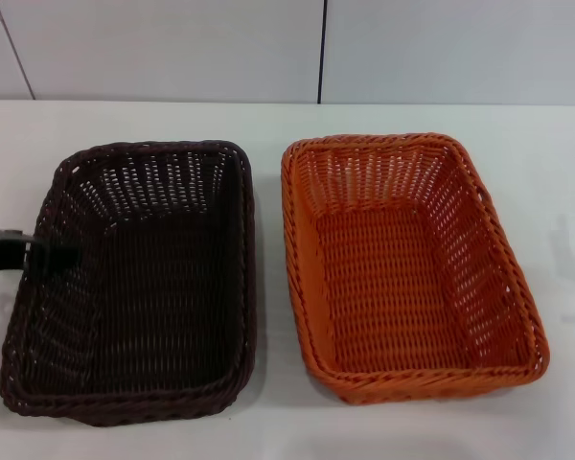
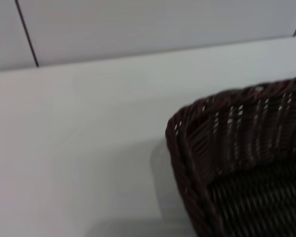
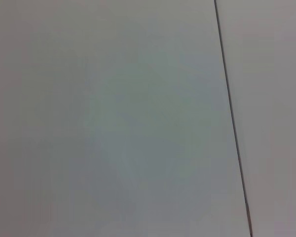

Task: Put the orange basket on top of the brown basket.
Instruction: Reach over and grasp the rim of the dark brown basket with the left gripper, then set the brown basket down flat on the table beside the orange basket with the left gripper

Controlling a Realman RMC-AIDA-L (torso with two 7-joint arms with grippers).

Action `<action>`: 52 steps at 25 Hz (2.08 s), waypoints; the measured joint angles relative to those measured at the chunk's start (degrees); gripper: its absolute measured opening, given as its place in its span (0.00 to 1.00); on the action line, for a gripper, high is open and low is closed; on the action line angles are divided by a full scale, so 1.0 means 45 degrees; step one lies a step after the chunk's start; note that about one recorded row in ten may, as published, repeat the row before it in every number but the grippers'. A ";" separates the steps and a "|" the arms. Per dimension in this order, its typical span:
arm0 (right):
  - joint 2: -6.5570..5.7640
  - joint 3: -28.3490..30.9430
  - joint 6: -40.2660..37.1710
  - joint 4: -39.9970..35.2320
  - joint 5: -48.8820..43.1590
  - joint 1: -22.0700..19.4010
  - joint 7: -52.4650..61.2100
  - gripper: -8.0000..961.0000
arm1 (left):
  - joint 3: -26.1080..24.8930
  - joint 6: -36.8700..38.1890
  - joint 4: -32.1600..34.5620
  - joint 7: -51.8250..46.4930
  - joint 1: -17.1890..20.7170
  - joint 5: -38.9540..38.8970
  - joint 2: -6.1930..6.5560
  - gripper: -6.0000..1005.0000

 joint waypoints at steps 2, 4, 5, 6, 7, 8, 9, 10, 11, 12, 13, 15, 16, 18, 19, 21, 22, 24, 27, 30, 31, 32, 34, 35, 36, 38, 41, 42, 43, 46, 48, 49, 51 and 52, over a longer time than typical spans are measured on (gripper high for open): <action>-0.0009 0.0003 -0.0007 0.0067 -0.0004 0.0041 0.0000 0.73 | -0.0021 -0.0027 0.0378 -0.0071 -0.0116 -0.0012 0.0011 0.77; -0.0009 0.0003 -0.0009 0.0126 -0.0024 0.0068 0.0000 0.73 | -0.0044 -0.0038 0.0771 -0.0125 -0.0269 -0.0021 0.0021 0.77; -0.0009 0.0001 -0.0008 0.0136 -0.0031 0.0079 0.0000 0.73 | -0.0054 -0.0024 0.0972 -0.0137 -0.0374 -0.0014 0.0024 0.77; -0.0009 0.0000 -0.0008 0.0139 -0.0034 0.0082 0.0001 0.73 | -0.0056 -0.0015 0.1136 -0.0141 -0.0467 -0.0005 0.0031 0.77; -0.0009 0.0001 -0.0008 0.0139 -0.0036 0.0084 0.0000 0.73 | -0.0039 -0.0015 0.1285 -0.0152 -0.0567 -0.0003 0.0025 0.76; -0.0008 0.0000 -0.0008 0.0139 -0.0037 0.0084 0.0000 0.73 | -0.0013 -0.0019 0.1367 -0.0162 -0.0623 -0.0010 0.0017 0.76; -0.0008 -0.0007 -0.0001 0.0140 -0.0038 0.0086 0.0000 0.73 | 0.0021 -0.0046 0.1442 -0.0176 -0.0688 -0.0024 0.0000 0.76; -0.0006 -0.0024 0.0015 0.0139 -0.0040 0.0088 0.0000 0.73 | 0.0033 -0.0103 0.1454 -0.0178 -0.0730 -0.0028 -0.0010 0.76; -0.0005 -0.0035 0.0030 0.0139 -0.0041 0.0088 0.0000 0.73 | 0.0040 -0.0163 0.1452 -0.0170 -0.0759 -0.0028 -0.0012 0.76; -0.0006 -0.0047 0.0046 0.0138 -0.0043 0.0089 0.0001 0.73 | 0.0054 -0.0236 0.1431 -0.0135 -0.0784 -0.0030 -0.0009 0.76; -0.0005 -0.0047 0.0055 0.0137 -0.0045 0.0087 0.0000 0.72 | 0.0077 -0.0293 0.1407 -0.0088 -0.0799 -0.0050 -0.0002 0.75; -0.0005 -0.0056 0.0070 0.0137 -0.0045 0.0068 0.0001 0.72 | 0.0113 -0.0356 0.1385 0.0034 -0.0837 -0.0136 0.0017 0.75; -0.0005 -0.0061 0.0076 0.0136 -0.0045 0.0063 0.0000 0.72 | 0.0112 -0.0360 0.1385 0.0073 -0.0842 -0.0155 0.0019 0.75; -0.0004 -0.0077 0.0081 0.0137 -0.0046 0.0059 0.0000 0.72 | 0.0101 -0.0387 0.1370 0.0226 -0.0860 -0.0192 0.0023 0.71; -0.0004 -0.0082 0.0083 0.0136 -0.0046 0.0058 0.0000 0.72 | 0.0104 -0.0403 0.1321 0.0283 -0.0866 -0.0212 0.0023 0.67; -0.0004 -0.0089 0.0091 0.0137 -0.0046 0.0053 0.0000 0.72 | 0.0131 -0.0429 0.1213 0.0363 -0.0868 -0.0226 0.0022 0.59; -0.0004 -0.0090 0.0096 0.0135 -0.0046 0.0052 0.0000 0.72 | 0.0142 -0.0453 0.1131 0.0439 -0.0857 -0.0228 0.0022 0.56; -0.0004 -0.0089 0.0108 0.0122 -0.0046 0.0050 0.0001 0.72 | 0.0142 -0.0485 0.0982 0.0668 -0.0809 -0.0223 0.0023 0.50; -0.0004 -0.0091 0.0114 0.0098 -0.0056 0.0045 0.0001 0.72 | 0.0100 -0.0629 0.0780 0.1320 -0.0781 -0.0218 0.0024 0.40; -0.0004 -0.0091 0.0130 0.0087 -0.0060 0.0044 0.0000 0.72 | -0.0044 -0.0980 0.0749 0.2176 -0.0915 -0.0227 0.0031 0.36; -0.0004 -0.0090 0.0136 0.0073 -0.0064 0.0048 0.0000 0.72 | -0.0157 -0.1158 0.0734 0.2592 -0.1006 -0.0234 0.0036 0.35; -0.0004 -0.0090 0.0136 0.0073 -0.0064 0.0048 0.0000 0.72 | -0.0291 -0.1310 0.0720 0.2908 -0.1076 -0.0248 0.0038 0.34; -0.0004 -0.0089 0.0136 0.0045 -0.0065 0.0050 0.0000 0.71 | -0.0885 -0.1772 0.0613 0.4242 -0.1326 -0.0268 0.0042 0.32; -0.0004 -0.0089 0.0136 0.0045 -0.0065 0.0050 0.0000 0.71 | -0.0885 -0.1772 0.0613 0.4242 -0.1326 -0.0268 0.0042 0.31; -0.0004 -0.0088 0.0137 0.0037 -0.0065 0.0050 0.0001 0.71 | -0.1236 -0.1950 0.0578 0.5112 -0.1464 -0.0273 0.0042 0.30; -0.0005 -0.0089 0.0170 0.0008 -0.0065 0.0026 0.0000 0.71 | -0.1574 -0.2196 0.0571 0.6127 -0.1639 -0.0276 0.0044 0.30; -0.0005 -0.0089 0.0348 -0.0017 -0.0066 -0.0003 0.0000 0.71 | -0.2619 -0.3187 0.0728 0.8815 -0.2296 -0.0295 0.0074 0.30; -0.0004 -0.0088 0.0392 -0.0032 -0.0065 -0.0014 0.0000 0.71 | -0.3018 -0.3585 0.0896 0.9618 -0.2610 -0.0289 0.0082 0.30; -0.0004 -0.0088 0.0392 -0.0032 -0.0065 -0.0014 0.0000 0.71 | -0.3018 -0.3585 0.0896 0.9618 -0.2610 -0.0289 0.0082 0.30; 0.0008 -0.0088 0.0447 -0.0138 -0.0066 -0.0050 0.0001 0.71 | -0.4154 -0.4656 0.1522 1.2347 -0.3644 -0.0338 0.0085 0.30; 0.0010 -0.0088 0.0451 -0.0150 -0.0065 -0.0053 0.0000 0.71 | -0.4245 -0.4817 0.1659 1.2834 -0.3838 -0.0340 0.0083 0.30; 0.0013 -0.0088 0.0458 -0.0176 -0.0066 -0.0054 0.0000 0.71 | -0.4287 -0.4930 0.1845 1.3343 -0.4071 -0.0350 0.0084 0.30; 0.0013 -0.0089 0.0462 -0.0213 -0.0065 -0.0031 0.0000 0.71 | -0.4287 -0.5033 0.2044 1.3769 -0.4297 -0.0354 0.0083 0.30; 0.0013 -0.0089 0.0462 -0.0213 -0.0065 -0.0031 0.0000 0.71 | -0.4243 -0.5067 0.2497 1.4408 -0.4674 -0.0361 0.0081 0.30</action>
